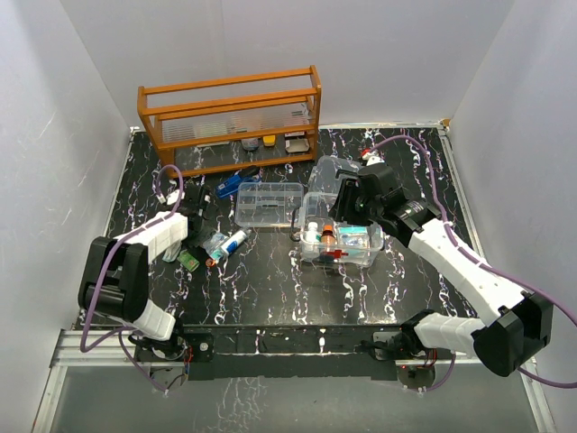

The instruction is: Organize the medicine kit

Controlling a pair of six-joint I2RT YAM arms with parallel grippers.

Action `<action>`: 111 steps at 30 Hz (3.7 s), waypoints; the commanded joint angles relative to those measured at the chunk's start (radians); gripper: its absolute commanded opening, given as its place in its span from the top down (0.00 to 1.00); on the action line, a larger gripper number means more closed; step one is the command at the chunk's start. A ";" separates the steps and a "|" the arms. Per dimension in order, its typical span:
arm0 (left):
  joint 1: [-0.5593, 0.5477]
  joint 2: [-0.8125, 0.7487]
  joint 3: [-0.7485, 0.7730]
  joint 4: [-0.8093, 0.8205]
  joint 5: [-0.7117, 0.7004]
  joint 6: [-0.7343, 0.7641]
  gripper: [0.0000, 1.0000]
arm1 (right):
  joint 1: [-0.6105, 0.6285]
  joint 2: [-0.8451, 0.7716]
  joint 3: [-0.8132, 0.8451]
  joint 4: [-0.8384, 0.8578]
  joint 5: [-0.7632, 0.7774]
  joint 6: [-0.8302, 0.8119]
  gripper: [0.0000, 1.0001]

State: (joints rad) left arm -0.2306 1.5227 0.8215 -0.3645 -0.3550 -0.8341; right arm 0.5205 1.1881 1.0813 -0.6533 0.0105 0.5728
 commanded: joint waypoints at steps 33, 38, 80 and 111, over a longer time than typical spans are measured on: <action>0.015 -0.283 0.134 0.021 0.289 0.338 0.89 | -0.005 -0.023 -0.020 0.157 -0.107 -0.005 0.58; 0.007 -0.344 0.092 0.150 0.629 0.360 0.86 | -0.005 -0.017 -0.054 0.263 -0.256 0.007 0.52; -0.307 -0.410 0.011 0.362 0.659 0.169 0.77 | 0.196 0.147 -0.054 0.560 -0.228 0.321 0.90; -0.307 -0.595 -0.049 0.240 0.081 0.485 0.12 | -0.070 -0.017 0.106 0.014 0.141 -0.068 0.99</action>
State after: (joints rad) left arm -0.5335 0.9360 0.7624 -0.1459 -0.2153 -0.3779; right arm 0.4770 1.2102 1.1332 -0.5827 0.1165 0.5510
